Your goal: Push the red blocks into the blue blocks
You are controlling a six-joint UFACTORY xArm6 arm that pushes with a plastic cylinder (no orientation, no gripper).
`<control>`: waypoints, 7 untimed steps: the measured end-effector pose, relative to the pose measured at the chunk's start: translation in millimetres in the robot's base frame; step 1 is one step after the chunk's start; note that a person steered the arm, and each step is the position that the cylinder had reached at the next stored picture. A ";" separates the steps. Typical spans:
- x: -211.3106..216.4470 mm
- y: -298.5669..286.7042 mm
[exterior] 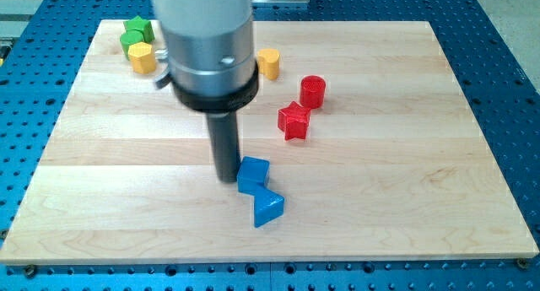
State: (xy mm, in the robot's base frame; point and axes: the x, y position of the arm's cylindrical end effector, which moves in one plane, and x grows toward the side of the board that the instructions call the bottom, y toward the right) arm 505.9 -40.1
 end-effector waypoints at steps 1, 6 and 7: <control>-18.1 90.3; -33.7 -6.8; -32.1 -32.7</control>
State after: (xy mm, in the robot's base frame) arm 473.9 -72.8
